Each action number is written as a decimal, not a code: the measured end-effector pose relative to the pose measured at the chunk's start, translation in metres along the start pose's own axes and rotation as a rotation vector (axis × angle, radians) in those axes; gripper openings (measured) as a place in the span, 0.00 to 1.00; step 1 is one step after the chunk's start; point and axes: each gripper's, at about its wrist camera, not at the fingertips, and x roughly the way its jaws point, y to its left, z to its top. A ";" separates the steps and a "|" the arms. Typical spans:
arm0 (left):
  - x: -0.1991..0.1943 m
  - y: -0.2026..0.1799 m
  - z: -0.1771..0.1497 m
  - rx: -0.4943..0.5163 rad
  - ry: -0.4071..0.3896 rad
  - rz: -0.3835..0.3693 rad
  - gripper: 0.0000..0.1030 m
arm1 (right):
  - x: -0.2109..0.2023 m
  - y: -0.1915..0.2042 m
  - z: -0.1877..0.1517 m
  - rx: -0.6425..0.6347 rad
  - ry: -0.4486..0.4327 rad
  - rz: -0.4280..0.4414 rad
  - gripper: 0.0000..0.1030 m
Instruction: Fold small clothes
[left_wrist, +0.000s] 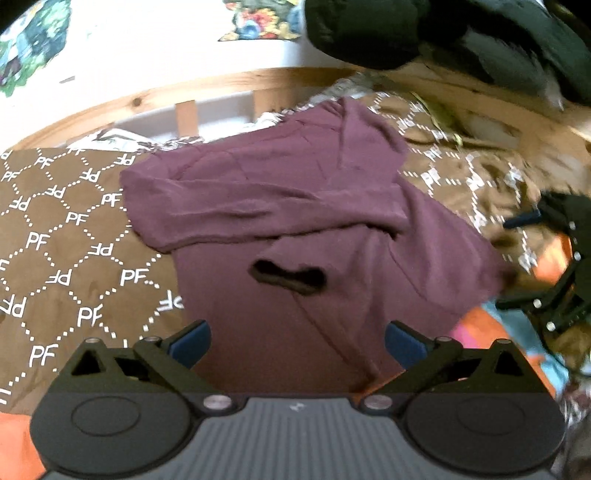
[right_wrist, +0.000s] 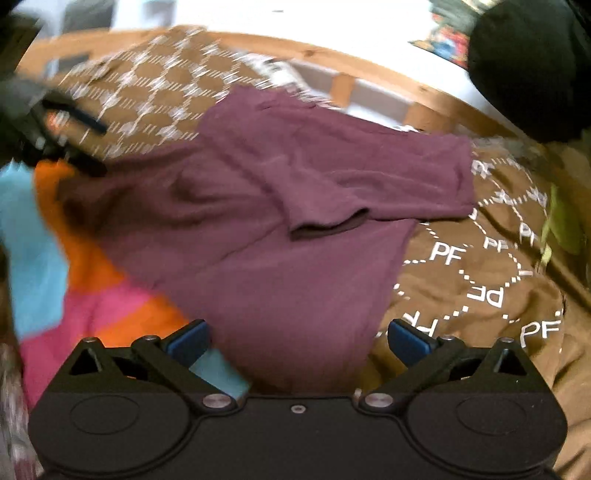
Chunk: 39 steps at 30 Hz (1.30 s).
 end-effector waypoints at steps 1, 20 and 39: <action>0.000 -0.003 -0.003 0.009 0.008 0.000 0.99 | 0.000 0.006 -0.003 -0.034 0.008 -0.028 0.99; 0.003 -0.017 -0.004 0.012 0.072 -0.107 0.99 | 0.021 0.037 -0.011 -0.205 -0.074 -0.246 0.99; 0.008 -0.035 -0.009 0.087 0.058 -0.067 0.99 | 0.007 0.045 0.005 -0.150 -0.190 -0.123 0.10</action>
